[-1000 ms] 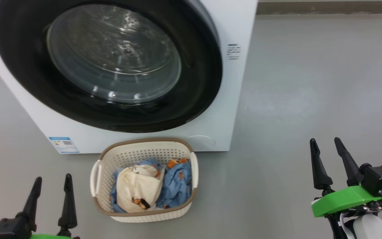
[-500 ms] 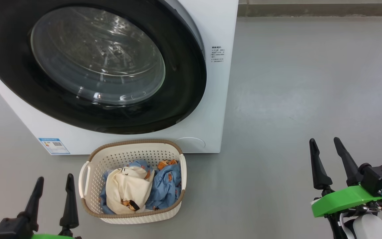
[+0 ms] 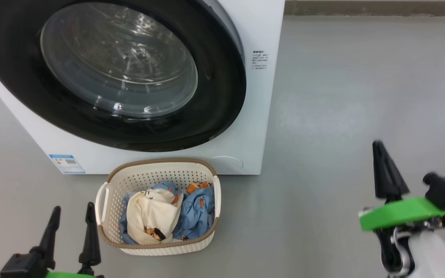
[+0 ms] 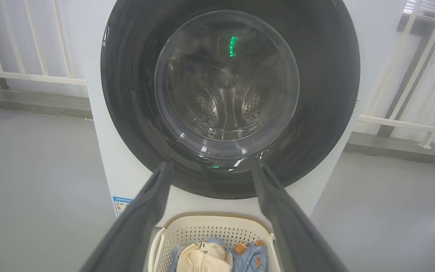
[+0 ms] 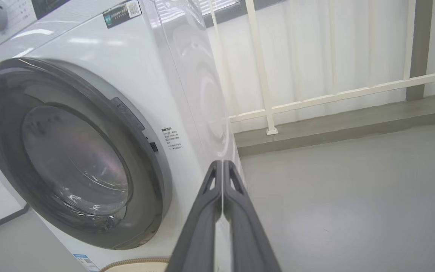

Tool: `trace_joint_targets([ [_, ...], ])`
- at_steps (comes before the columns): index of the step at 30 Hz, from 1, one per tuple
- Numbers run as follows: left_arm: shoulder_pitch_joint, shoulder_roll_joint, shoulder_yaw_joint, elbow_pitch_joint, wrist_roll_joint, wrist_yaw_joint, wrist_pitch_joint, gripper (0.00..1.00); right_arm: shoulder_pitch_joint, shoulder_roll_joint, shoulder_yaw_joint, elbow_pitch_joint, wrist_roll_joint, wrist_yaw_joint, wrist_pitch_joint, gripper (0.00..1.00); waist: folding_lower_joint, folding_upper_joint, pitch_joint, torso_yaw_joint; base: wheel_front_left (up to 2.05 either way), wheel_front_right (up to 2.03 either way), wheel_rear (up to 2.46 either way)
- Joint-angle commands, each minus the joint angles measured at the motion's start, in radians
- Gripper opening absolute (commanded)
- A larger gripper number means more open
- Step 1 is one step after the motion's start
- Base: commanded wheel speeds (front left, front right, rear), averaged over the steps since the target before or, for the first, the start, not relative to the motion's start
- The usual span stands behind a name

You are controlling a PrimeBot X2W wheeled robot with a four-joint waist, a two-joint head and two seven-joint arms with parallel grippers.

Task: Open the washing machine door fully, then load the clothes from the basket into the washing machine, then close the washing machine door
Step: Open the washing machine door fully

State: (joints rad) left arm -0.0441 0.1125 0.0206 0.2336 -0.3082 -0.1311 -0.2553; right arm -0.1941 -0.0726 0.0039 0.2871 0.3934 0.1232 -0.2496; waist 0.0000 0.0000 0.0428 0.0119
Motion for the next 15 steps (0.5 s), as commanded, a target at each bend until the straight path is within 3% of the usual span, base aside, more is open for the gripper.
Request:
trace_joint_targets([
  [1,-0.035,0.014,0.028,-0.02,-0.007,0.0,-0.006,1.0,-0.059,0.0,0.02,-0.032,0.042,0.008,-0.012,0.0,0.0,0.0,0.009,0.008,0.0,0.0,0.0],
  [9,-0.06,0.003,0.001,-0.021,-0.017,0.0,-0.006,1.0,-0.197,0.015,0.049,-0.035,0.419,0.008,-0.012,0.0,0.0,0.0,0.052,0.044,0.0,0.0,0.0],
  [15,-0.09,-0.004,-0.024,-0.018,-0.029,0.0,-0.006,1.0,-0.301,-0.034,0.107,-0.013,0.753,0.008,-0.012,0.0,0.0,0.0,0.091,0.076,0.0,0.0,0.0],
])
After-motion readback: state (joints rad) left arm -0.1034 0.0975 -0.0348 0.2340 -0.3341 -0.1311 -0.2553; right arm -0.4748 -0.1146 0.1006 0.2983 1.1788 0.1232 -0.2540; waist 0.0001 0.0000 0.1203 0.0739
